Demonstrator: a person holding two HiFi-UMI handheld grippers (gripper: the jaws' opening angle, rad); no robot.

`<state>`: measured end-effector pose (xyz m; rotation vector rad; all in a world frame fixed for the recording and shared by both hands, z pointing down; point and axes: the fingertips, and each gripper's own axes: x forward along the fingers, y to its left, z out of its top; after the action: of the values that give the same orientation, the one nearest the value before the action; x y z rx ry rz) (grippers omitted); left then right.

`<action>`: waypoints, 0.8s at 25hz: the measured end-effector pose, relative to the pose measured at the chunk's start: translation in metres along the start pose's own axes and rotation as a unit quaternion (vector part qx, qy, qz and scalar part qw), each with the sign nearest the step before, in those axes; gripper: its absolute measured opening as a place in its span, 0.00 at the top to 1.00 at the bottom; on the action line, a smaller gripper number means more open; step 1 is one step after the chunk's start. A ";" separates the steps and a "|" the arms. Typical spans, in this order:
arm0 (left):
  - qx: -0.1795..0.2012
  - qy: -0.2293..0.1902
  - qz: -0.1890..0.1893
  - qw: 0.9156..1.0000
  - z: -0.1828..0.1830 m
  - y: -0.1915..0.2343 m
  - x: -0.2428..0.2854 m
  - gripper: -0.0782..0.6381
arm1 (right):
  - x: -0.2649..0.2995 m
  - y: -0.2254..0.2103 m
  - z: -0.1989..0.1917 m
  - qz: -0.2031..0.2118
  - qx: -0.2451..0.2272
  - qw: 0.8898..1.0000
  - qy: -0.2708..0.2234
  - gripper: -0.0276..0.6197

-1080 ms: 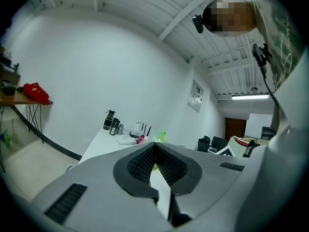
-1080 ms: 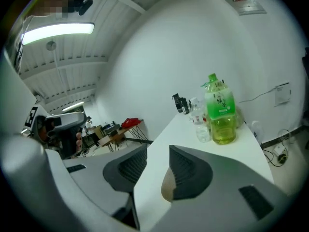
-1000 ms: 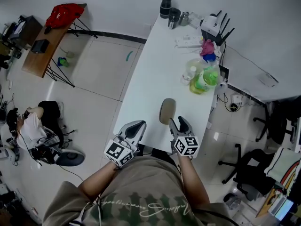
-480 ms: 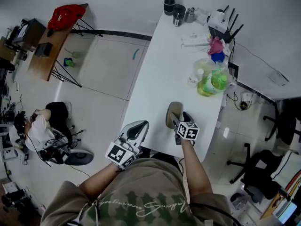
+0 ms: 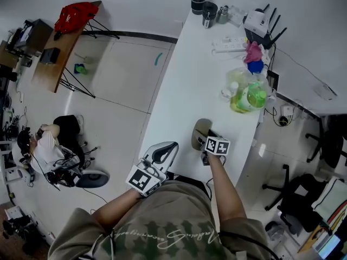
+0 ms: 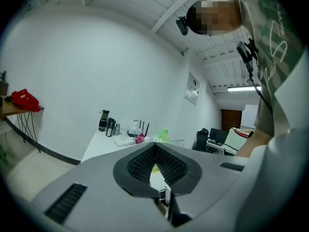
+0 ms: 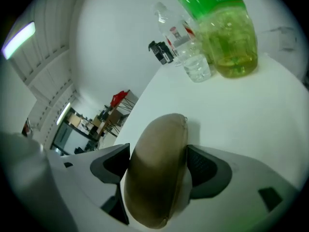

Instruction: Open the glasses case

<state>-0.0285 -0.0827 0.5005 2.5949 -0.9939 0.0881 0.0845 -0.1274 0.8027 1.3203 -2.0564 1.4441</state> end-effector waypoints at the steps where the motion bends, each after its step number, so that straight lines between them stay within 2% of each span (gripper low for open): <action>1: 0.005 0.003 0.000 1.000 -0.001 0.000 0.001 0.88 | 0.004 0.002 -0.001 0.005 0.010 1.000 0.000 0.41; 6: 0.000 0.004 0.003 1.000 -0.001 -0.001 0.004 0.88 | 0.007 0.006 0.003 -0.020 -0.006 0.999 -0.026 0.40; 10: -0.018 -0.001 0.011 1.000 0.000 -0.001 0.004 0.88 | 0.007 0.007 0.003 -0.013 -0.006 0.999 -0.035 0.40; 12: -0.026 -0.002 0.016 1.000 -0.002 -0.001 0.001 0.88 | 0.004 0.010 0.001 -0.011 -0.028 0.999 -0.039 0.40; 14: -0.035 -0.001 0.022 0.999 -0.005 0.000 -0.003 0.88 | -0.001 0.017 0.003 -0.003 -0.044 0.998 -0.047 0.40; 20: -0.050 -0.003 0.029 0.998 -0.016 0.002 -0.014 0.88 | -0.033 0.042 0.019 0.044 -0.013 0.994 -0.101 0.40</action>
<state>-0.0393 -0.0700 0.5132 2.4783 -1.0478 0.0431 0.0722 -0.1245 0.7473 1.4351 -2.2799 1.3615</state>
